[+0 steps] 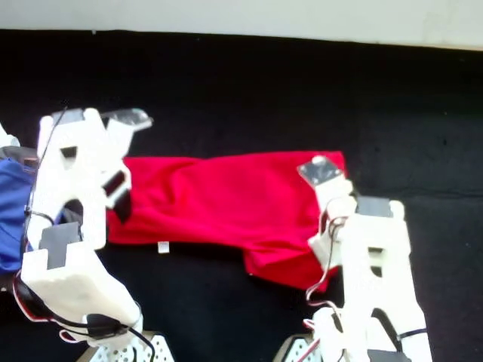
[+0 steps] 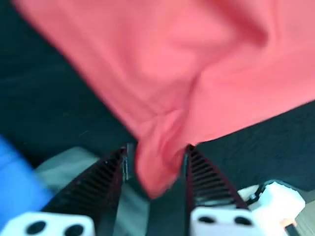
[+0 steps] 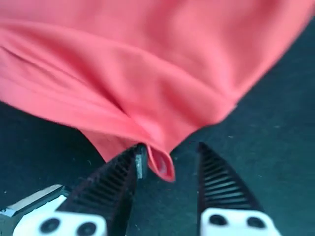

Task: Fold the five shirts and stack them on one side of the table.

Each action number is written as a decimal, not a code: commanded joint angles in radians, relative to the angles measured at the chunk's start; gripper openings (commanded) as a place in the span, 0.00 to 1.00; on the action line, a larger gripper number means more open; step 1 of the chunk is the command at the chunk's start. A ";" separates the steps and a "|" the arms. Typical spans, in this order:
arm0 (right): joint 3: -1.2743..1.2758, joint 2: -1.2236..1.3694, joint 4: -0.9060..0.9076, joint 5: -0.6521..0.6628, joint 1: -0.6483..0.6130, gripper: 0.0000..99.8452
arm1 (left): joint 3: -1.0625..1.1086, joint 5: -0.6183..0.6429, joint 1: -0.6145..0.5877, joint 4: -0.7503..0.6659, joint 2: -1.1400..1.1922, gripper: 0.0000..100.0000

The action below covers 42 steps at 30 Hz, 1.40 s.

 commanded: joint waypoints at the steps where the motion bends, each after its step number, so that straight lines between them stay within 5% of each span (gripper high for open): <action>1: -0.193 -0.025 0.047 -0.012 0.005 0.18 | -0.208 -0.003 -0.010 0.054 -0.039 0.17; 6: -0.297 0.008 -0.090 -0.135 -0.031 0.12 | -0.282 0.066 0.030 0.002 -0.019 0.00; 9: -0.295 0.107 -0.186 -0.178 -0.101 0.00 | -0.297 0.121 0.076 -0.051 0.068 0.00; 17: -0.452 0.545 -0.351 -0.298 -0.171 0.01 | -0.536 0.307 0.162 -0.100 0.414 0.01; 35: -1.152 1.224 -0.337 -0.293 0.025 0.01 | -1.290 0.348 0.042 -0.014 0.961 0.01; 42: -1.368 1.214 -0.036 -0.295 -0.021 0.01 | -1.414 0.351 0.058 0.084 0.970 0.01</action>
